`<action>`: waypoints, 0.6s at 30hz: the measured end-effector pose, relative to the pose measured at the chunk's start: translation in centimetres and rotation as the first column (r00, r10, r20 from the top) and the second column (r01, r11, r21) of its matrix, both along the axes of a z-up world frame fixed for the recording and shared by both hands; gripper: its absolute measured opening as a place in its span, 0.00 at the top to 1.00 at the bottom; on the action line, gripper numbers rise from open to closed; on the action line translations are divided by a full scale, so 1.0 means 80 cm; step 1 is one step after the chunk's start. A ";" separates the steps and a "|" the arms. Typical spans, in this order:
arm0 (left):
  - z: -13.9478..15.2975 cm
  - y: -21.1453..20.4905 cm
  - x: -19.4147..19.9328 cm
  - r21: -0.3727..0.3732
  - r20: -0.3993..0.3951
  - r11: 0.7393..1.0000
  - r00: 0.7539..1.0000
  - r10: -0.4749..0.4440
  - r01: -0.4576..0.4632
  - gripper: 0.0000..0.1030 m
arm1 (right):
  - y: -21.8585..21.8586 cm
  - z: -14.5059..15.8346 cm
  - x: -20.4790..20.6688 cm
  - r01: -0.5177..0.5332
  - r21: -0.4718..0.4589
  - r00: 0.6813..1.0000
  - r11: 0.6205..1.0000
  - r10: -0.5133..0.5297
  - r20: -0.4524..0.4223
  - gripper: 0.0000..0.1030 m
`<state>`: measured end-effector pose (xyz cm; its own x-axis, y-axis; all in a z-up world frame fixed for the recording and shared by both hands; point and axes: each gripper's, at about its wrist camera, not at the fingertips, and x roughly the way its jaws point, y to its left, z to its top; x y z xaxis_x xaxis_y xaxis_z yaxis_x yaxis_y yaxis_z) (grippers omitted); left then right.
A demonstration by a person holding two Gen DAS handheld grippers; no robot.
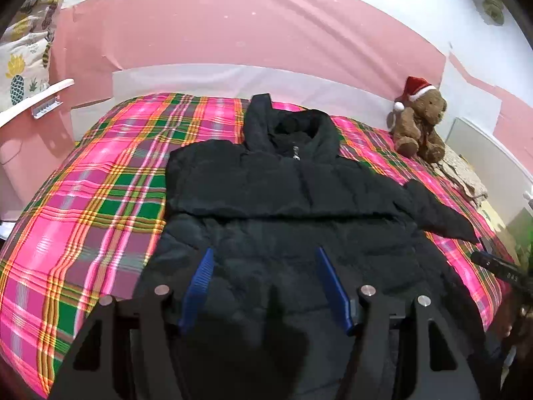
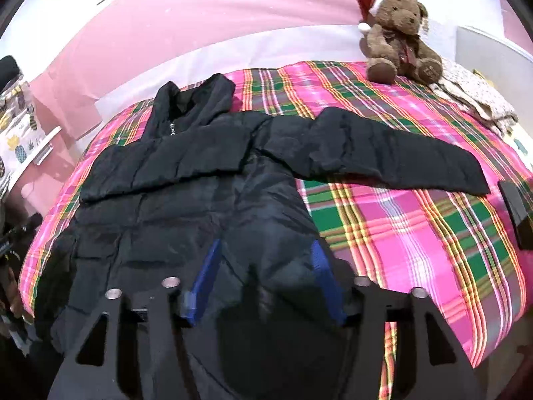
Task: Fold large clothes
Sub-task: 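Grasp the other jacket sleeve cuff with the right tool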
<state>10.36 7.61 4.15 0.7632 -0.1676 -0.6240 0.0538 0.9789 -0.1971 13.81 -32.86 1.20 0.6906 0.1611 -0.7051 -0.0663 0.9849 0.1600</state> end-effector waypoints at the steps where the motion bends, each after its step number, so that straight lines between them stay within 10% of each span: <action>1: 0.000 -0.003 -0.001 -0.003 -0.002 1.000 1.000 -0.006 0.006 0.32 | -0.006 -0.001 0.000 0.009 0.006 1.000 1.000 -0.009 -0.001 0.40; 18: 0.001 -0.049 0.089 0.087 -0.002 0.995 0.998 -0.056 0.056 0.31 | -0.142 -0.045 0.073 0.270 0.103 0.960 0.957 -0.259 -0.108 0.39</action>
